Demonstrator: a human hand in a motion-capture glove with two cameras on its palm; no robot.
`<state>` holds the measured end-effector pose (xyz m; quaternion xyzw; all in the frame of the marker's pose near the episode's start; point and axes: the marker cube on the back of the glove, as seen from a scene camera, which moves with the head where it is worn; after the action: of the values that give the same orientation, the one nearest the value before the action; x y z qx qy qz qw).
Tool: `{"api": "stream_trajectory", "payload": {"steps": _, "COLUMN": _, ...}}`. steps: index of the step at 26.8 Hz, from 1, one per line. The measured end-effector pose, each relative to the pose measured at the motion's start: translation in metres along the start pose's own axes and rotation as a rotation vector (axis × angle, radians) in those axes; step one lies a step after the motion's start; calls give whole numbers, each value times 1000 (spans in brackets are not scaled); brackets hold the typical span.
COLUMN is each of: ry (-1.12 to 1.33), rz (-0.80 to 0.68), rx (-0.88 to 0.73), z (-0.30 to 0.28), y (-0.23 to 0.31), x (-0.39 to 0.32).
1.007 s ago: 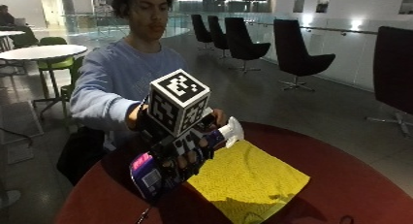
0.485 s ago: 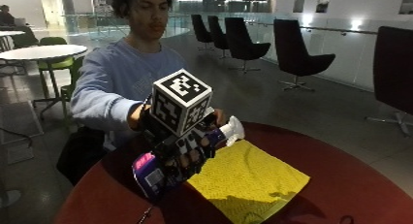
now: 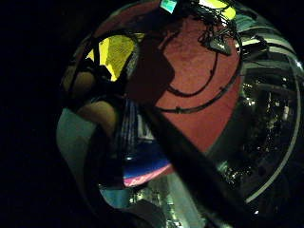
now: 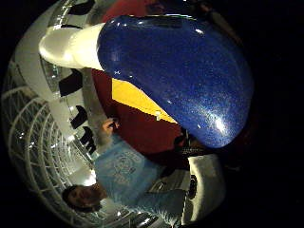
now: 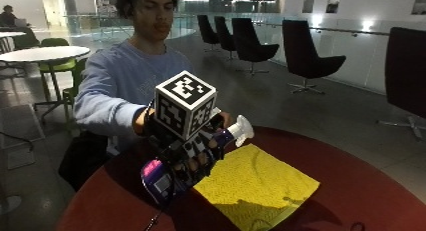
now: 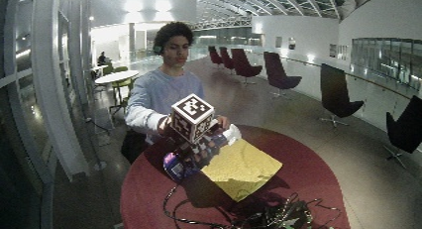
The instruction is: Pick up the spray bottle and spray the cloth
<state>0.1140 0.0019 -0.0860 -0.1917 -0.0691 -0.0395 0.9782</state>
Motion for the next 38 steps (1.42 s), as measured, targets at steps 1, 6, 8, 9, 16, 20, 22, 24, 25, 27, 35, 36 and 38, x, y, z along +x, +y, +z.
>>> {"api": "stream_trajectory", "payload": {"steps": 1, "ry": -10, "rz": -10, "rx": 10, "z": 0, "y": 0, "x": -1}}
{"api": "stream_trajectory", "payload": {"steps": 6, "ry": -113, "rz": -96, "rx": 83, "z": 1, "y": 2, "x": -14}}
{"api": "stream_trajectory", "payload": {"steps": 8, "ry": -176, "rz": -138, "rx": 118, "z": 1, "y": 2, "x": -21}}
{"api": "stream_trajectory", "payload": {"steps": 9, "ry": -209, "rz": -160, "rx": 137, "z": 1, "y": 3, "x": -25}}
{"api": "stream_trajectory", "payload": {"steps": 16, "ry": -541, "rz": -341, "rx": 320, "z": -2, "y": 8, "x": -58}}
{"api": "stream_trajectory", "payload": {"steps": 20, "ry": -756, "rz": -430, "rx": 419, "z": -2, "y": 11, "x": -78}}
{"api": "stream_trajectory", "payload": {"steps": 22, "ry": -836, "rz": -471, "rx": 441, "z": 0, "y": 12, "x": -91}}
{"api": "stream_trajectory", "payload": {"steps": 24, "ry": -904, "rz": -515, "rx": 443, "z": 3, "y": 12, "x": -108}}
{"api": "stream_trajectory", "payload": {"steps": 25, "ry": -932, "rz": -538, "rx": 438, "z": 5, "y": 12, "x": -118}}
{"api": "stream_trajectory", "payload": {"steps": 27, "ry": -968, "rz": -583, "rx": 424, "z": 11, "y": 12, "x": -139}}
{"api": "stream_trajectory", "payload": {"steps": 35, "ry": -1021, "rz": -708, "rx": 336, "z": 49, "y": 6, "x": -232}}
{"api": "stream_trajectory", "payload": {"steps": 36, "ry": -1033, "rz": -713, "rx": 327, "z": 55, "y": 4, "x": -244}}
{"api": "stream_trajectory", "payload": {"steps": 38, "ry": -1044, "rz": -720, "rx": 316, "z": 68, "y": 2, "x": -266}}
